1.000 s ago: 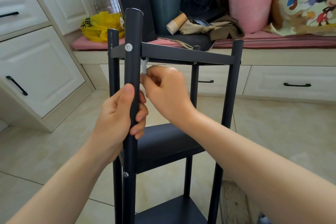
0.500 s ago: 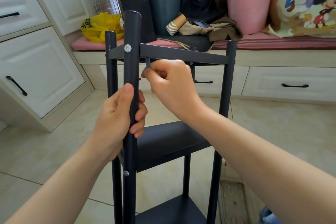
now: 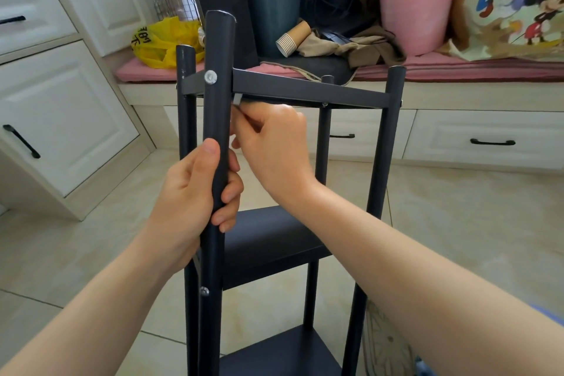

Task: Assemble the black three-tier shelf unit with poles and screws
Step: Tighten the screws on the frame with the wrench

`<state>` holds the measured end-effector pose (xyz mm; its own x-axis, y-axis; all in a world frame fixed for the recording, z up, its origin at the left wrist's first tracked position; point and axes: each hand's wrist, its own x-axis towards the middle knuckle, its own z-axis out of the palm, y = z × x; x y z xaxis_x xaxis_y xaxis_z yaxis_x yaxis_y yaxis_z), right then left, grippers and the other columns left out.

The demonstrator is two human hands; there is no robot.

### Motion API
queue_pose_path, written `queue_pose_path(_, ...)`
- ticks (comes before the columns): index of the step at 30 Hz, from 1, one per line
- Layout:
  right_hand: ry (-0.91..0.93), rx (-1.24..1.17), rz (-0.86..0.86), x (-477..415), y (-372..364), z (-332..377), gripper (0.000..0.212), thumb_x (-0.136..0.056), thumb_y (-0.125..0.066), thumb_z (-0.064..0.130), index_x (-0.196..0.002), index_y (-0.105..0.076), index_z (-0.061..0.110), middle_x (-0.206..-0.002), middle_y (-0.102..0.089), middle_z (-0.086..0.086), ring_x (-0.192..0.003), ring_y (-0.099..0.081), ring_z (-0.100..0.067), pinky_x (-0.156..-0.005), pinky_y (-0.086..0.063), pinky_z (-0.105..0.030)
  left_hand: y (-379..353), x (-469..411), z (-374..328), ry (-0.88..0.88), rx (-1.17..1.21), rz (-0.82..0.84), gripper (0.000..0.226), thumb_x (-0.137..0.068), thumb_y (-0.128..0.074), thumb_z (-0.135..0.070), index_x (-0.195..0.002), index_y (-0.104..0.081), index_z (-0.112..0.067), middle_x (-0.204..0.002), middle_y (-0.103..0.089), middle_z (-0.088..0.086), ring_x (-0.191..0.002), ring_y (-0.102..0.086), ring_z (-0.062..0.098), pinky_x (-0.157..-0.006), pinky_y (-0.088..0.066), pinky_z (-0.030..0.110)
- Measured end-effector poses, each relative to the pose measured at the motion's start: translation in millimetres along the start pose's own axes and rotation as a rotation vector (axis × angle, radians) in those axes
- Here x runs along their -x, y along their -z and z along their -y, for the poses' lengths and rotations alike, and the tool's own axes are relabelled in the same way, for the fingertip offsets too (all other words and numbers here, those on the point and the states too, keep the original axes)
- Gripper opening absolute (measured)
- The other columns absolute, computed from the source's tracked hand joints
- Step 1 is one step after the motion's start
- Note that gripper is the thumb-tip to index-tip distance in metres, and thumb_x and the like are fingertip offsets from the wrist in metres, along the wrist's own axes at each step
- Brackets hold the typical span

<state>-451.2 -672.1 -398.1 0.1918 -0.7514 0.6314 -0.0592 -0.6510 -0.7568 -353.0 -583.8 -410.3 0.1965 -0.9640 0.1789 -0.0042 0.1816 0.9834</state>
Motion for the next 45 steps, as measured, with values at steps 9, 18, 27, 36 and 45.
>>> queue_pose_path(9,-0.065,-0.117,-0.084,-7,-17,-5,0.028,-0.097,-0.059,0.008,-0.071,-0.063,0.015,-0.059,-0.055,0.013,-0.055,-0.053,0.001,-0.063,-0.046,-0.02,0,-1,1,-0.002,0.009,0.014,0.057,-0.076,-0.057,-0.079,-0.079,-0.061,-0.023,-0.058,-0.042,-0.002,-0.038,-0.032,0.01,-0.039,-0.035,0.021)
queue_pose_path(18,-0.078,-0.061,0.026,-5,-8,-13,0.029,-0.099,-0.059,0.013,-0.074,-0.07,0.003,-0.062,-0.062,0.008,-0.062,-0.059,-0.009,-0.069,-0.048,-0.025,1,-3,-1,0.013,0.01,-0.016,0.051,-0.084,-0.05,-0.071,-0.078,-0.061,-0.022,-0.057,-0.041,0.0,-0.038,-0.031,0.012,-0.038,-0.035,0.022)
queue_pose_path(27,-0.202,0.115,0.179,7,35,-35,0.025,-0.097,-0.062,0.02,-0.081,-0.075,0.006,-0.058,-0.058,-0.007,-0.052,-0.038,-0.011,-0.054,-0.033,-0.023,3,-4,0,0.023,0.032,-0.021,0.05,-0.076,-0.055,-0.073,-0.077,-0.061,-0.022,-0.058,-0.042,0.0,-0.039,-0.032,0.012,-0.038,-0.035,0.022)
queue_pose_path(36,-0.529,0.29,0.135,-5,105,-71,0.017,-0.089,-0.064,0.022,-0.088,-0.079,0.013,-0.104,-0.073,-0.007,-0.101,-0.059,-0.023,-0.083,-0.046,-0.031,4,-6,0,-0.007,0.014,-0.023,0.041,-0.082,-0.055,-0.064,-0.078,-0.061,-0.023,-0.058,-0.044,-0.002,-0.04,-0.034,0.011,-0.039,-0.036,0.022)
queue_pose_path(45,-0.876,0.145,-0.002,-11,137,-98,0.005,-0.084,-0.074,0.017,-0.087,-0.074,0.014,-0.1,-0.06,0.001,-0.102,-0.05,-0.023,-0.088,-0.046,-0.036,12,-10,4,0.013,-0.005,-0.071,0.04,-0.089,-0.067,-0.055,-0.082,-0.056,-0.017,-0.057,-0.042,-0.001,-0.038,-0.033,0.013,-0.038,-0.035,0.023)
